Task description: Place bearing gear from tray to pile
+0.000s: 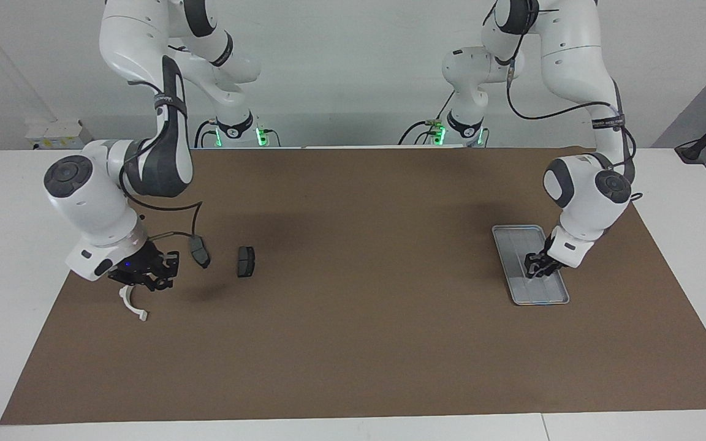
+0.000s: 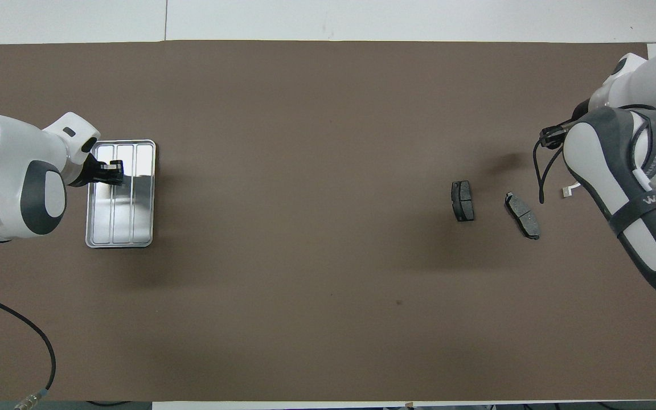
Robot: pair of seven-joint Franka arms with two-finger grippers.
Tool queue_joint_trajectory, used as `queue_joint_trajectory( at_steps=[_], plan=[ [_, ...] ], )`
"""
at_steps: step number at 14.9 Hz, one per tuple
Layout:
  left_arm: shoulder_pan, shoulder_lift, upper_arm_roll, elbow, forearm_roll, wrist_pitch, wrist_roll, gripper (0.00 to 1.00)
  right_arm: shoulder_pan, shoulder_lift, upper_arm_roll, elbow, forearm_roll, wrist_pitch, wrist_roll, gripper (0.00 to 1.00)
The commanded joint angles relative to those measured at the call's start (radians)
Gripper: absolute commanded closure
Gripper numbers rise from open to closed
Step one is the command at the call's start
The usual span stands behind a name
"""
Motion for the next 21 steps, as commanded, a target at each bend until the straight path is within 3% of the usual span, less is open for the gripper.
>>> queue_joint_trajectory(
  at_steps=[1,5,7,11,16,21],
  plan=[
    [-0.002,0.005,0.003,-0.01,0.005,0.019,-0.005,0.87,-0.009,-0.001,0.013,-0.048,0.01,0.058,-0.016,1.0],
    [-0.033,0.01,0.0,0.079,-0.007,-0.099,-0.065,0.88,-0.006,0.023,0.013,-0.092,0.01,0.133,-0.015,1.0],
    [-0.096,0.008,0.002,0.129,-0.005,-0.176,-0.192,0.87,-0.009,0.028,0.013,-0.104,0.01,0.143,-0.018,1.0],
    [-0.254,-0.008,0.003,0.136,-0.005,-0.233,-0.488,0.87,-0.009,0.043,0.013,-0.109,0.01,0.155,-0.019,1.0],
    [-0.47,-0.021,0.002,0.136,-0.005,-0.267,-0.881,0.86,-0.012,0.048,0.013,-0.12,0.01,0.156,-0.021,1.0],
    [-0.651,-0.01,-0.001,0.171,-0.008,-0.19,-1.133,0.86,-0.012,0.052,0.013,-0.121,0.01,0.156,-0.016,1.0]
  ],
)
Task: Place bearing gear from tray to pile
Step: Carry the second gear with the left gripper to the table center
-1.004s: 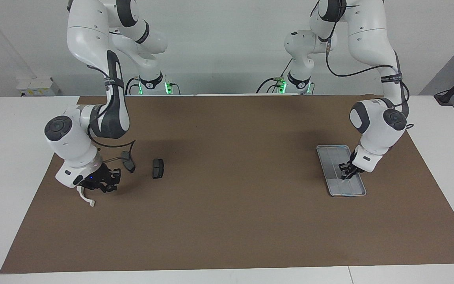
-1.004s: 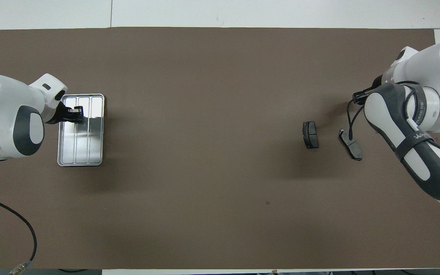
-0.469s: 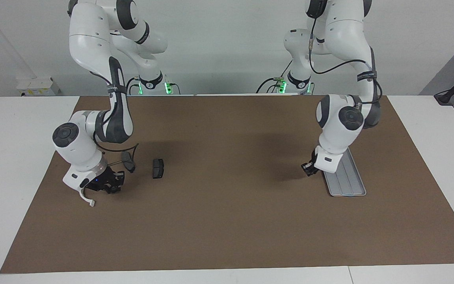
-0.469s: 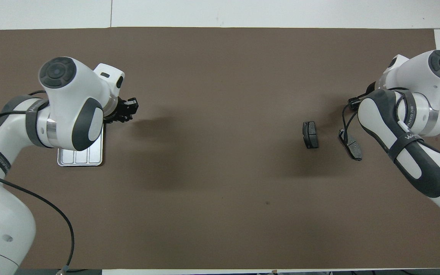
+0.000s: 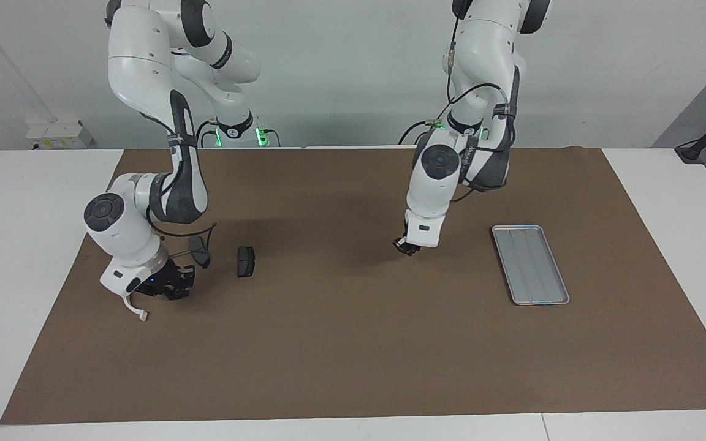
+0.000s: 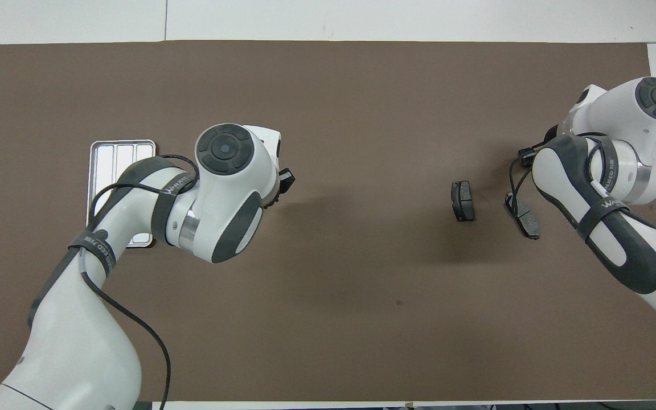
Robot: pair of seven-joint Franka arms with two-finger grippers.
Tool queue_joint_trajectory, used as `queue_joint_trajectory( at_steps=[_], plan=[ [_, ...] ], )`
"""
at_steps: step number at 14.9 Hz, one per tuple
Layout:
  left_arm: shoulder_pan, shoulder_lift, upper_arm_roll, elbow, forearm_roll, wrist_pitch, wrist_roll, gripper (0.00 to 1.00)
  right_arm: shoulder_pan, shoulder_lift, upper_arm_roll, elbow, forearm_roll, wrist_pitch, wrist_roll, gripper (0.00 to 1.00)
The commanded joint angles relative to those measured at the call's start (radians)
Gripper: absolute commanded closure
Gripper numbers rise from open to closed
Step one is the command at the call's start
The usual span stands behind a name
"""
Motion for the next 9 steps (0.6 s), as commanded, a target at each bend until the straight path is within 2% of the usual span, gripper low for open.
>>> queue_joint_trajectory(
  at_steps=[1,2,3,4,7,8,9],
  plan=[
    [-0.08,0.001,0.016,0.048,-0.009,0.031,-0.098,0.86,-0.012,-0.001,0.007,-0.014,0.01,0.025,-0.01,1.0],
    [-0.096,0.024,0.014,0.091,-0.026,0.03,-0.115,0.86,-0.012,-0.001,0.007,-0.014,0.01,0.025,-0.007,0.94],
    [-0.129,0.073,0.017,0.157,-0.04,0.016,-0.129,0.86,-0.012,-0.001,0.007,-0.012,0.01,0.025,-0.005,0.73],
    [-0.143,0.127,0.021,0.224,-0.041,-0.002,-0.153,0.86,-0.012,-0.001,0.007,-0.01,0.01,0.025,-0.005,0.59],
    [-0.145,0.197,0.022,0.317,-0.043,-0.012,-0.16,0.86,-0.004,-0.013,0.007,-0.004,0.01,0.019,0.004,0.33],
    [-0.145,0.223,0.019,0.375,-0.043,-0.036,-0.16,0.86,0.0,-0.016,0.007,-0.003,0.01,0.016,0.008,0.26],
    [-0.146,0.239,0.021,0.389,-0.043,-0.056,-0.161,0.86,0.003,-0.019,0.007,-0.001,0.01,0.01,0.01,0.21]
  ],
)
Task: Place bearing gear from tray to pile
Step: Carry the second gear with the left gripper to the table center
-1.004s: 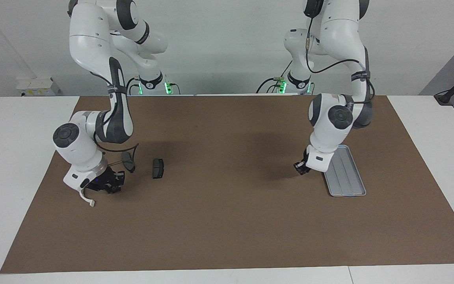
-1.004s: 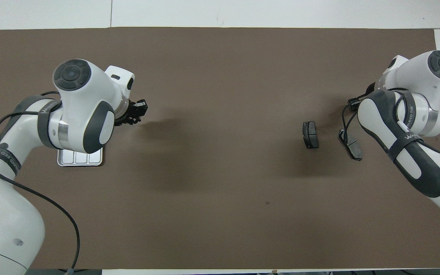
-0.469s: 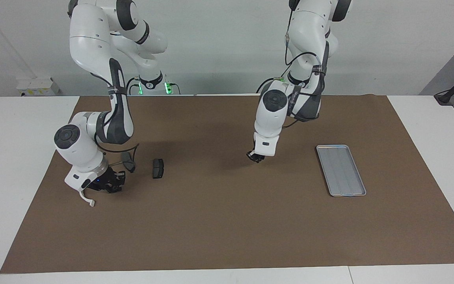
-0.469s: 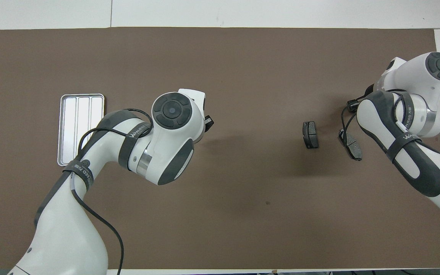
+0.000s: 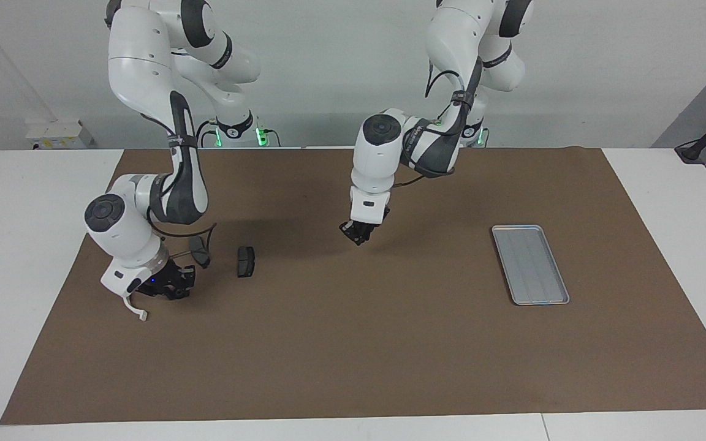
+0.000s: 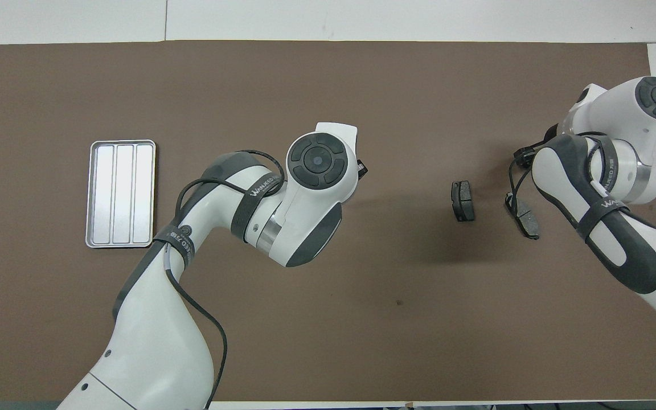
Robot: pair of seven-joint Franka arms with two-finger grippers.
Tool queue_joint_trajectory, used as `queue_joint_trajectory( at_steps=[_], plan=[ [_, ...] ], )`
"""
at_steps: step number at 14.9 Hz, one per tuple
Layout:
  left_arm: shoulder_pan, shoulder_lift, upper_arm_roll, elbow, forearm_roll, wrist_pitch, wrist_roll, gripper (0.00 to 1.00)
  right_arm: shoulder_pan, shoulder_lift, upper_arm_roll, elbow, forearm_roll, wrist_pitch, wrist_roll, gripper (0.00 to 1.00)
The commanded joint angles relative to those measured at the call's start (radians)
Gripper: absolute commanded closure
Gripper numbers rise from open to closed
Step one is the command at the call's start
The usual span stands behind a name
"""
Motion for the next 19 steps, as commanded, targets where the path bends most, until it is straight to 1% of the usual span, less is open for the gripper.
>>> queue_joint_trajectory(
  at_steps=[1,3,5,8,12,14,17,19],
  plan=[
    [-0.027,0.088,0.019,0.115,-0.012,-0.071,-0.011,0.86,0.001,-0.021,0.006,-0.004,0.01,0.004,0.014,0.17],
    [-0.034,0.095,0.019,0.104,-0.009,-0.06,-0.017,0.86,0.004,-0.029,0.005,-0.004,0.007,0.001,0.015,0.0],
    [-0.035,0.105,0.017,0.097,-0.007,-0.033,-0.023,0.86,0.006,-0.041,0.003,-0.004,-0.006,-0.008,0.015,0.0],
    [-0.034,0.103,0.019,0.043,-0.006,0.041,-0.023,0.86,0.006,-0.062,0.003,0.017,-0.01,-0.054,0.015,0.0],
    [-0.027,0.103,0.02,0.017,-0.001,0.053,-0.023,0.86,0.009,-0.087,0.003,0.037,-0.011,-0.095,0.015,0.0],
    [-0.026,0.1,0.02,-0.017,0.007,0.093,-0.023,0.86,0.009,-0.098,0.005,0.04,-0.011,-0.095,0.012,0.0],
    [-0.023,0.1,0.02,-0.031,0.007,0.105,-0.023,0.85,0.009,-0.108,0.006,0.04,-0.005,-0.1,0.018,0.0],
    [-0.021,0.097,0.02,-0.049,0.007,0.124,-0.021,0.85,0.009,-0.119,0.005,0.039,-0.008,-0.1,0.055,0.0]
  ],
)
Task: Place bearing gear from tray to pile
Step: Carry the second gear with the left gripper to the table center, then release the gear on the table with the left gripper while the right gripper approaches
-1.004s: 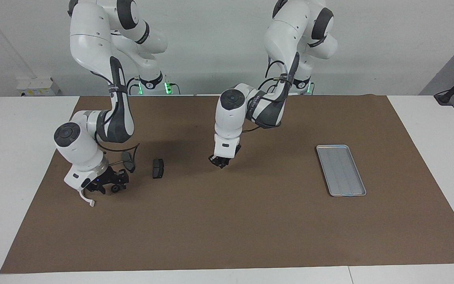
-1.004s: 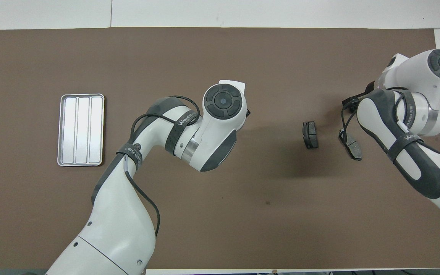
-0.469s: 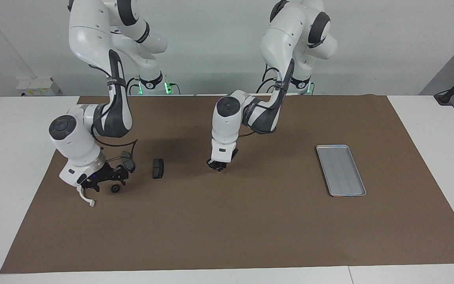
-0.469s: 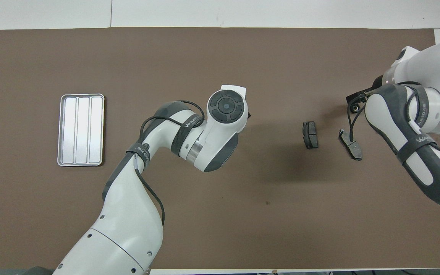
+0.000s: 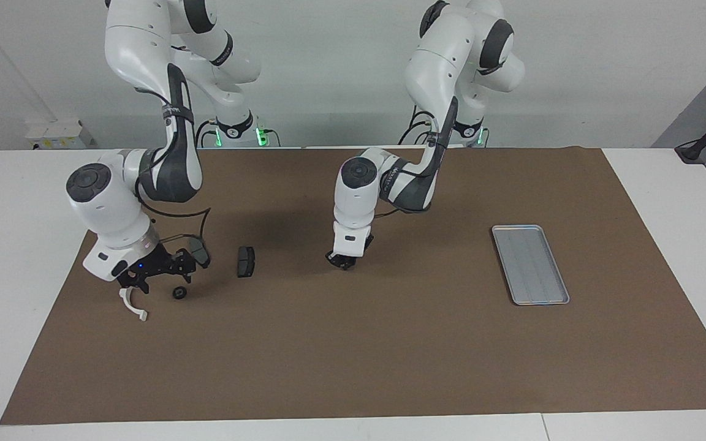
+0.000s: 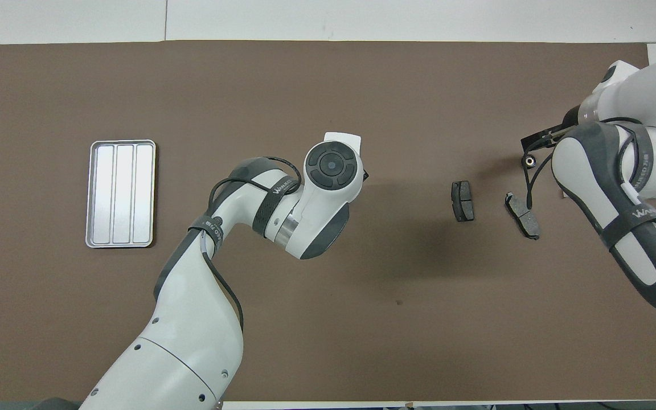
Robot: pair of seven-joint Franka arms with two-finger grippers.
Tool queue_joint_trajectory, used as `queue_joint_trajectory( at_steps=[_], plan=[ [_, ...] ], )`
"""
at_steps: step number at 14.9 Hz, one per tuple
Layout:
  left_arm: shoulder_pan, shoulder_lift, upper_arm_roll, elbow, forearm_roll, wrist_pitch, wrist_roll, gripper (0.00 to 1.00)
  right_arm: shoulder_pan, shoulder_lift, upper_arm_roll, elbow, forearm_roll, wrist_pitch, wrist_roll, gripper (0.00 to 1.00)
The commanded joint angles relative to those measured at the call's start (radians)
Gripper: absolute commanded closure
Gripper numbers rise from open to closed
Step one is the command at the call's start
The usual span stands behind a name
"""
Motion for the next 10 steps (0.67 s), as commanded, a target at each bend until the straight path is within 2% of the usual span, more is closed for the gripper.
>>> queue_joint_trajectory(
  at_steps=[1,2,3,4,5,6,7,9,10],
  plan=[
    [-0.002,-0.01,0.008,-0.046,0.007,0.046,-0.013,0.84,-0.003,-0.022,0.004,0.001,-0.007,-0.029,0.041,0.0],
    [-0.002,-0.01,0.008,-0.046,0.007,0.046,-0.013,0.84,-0.003,-0.025,0.004,0.001,-0.007,-0.03,0.046,0.0],
    [-0.003,-0.012,0.01,-0.046,0.007,0.04,-0.013,0.74,-0.003,-0.025,0.004,0.001,-0.007,-0.028,0.058,0.0],
    [-0.005,-0.014,0.01,-0.046,0.007,0.035,-0.013,0.44,-0.004,-0.028,0.004,0.001,-0.007,-0.028,0.078,0.0],
    [-0.007,-0.014,0.01,-0.042,0.005,0.023,-0.015,0.18,-0.003,-0.028,0.005,0.001,-0.007,-0.028,0.104,0.0],
    [-0.01,-0.018,0.013,-0.033,0.005,-0.028,-0.016,0.08,-0.003,-0.029,0.005,0.001,-0.007,-0.028,0.128,0.0],
    [-0.011,-0.018,0.014,-0.013,0.005,-0.078,-0.016,0.0,-0.003,-0.029,0.007,0.001,-0.007,-0.029,0.147,0.0],
    [0.003,-0.023,0.019,0.032,0.003,-0.109,-0.016,0.0,-0.001,-0.031,0.009,0.0,-0.007,-0.04,0.183,0.0],
    [0.013,-0.058,0.028,0.03,0.005,-0.112,-0.016,0.0,-0.001,-0.033,0.009,0.001,-0.007,-0.057,0.185,0.0]
  ],
)
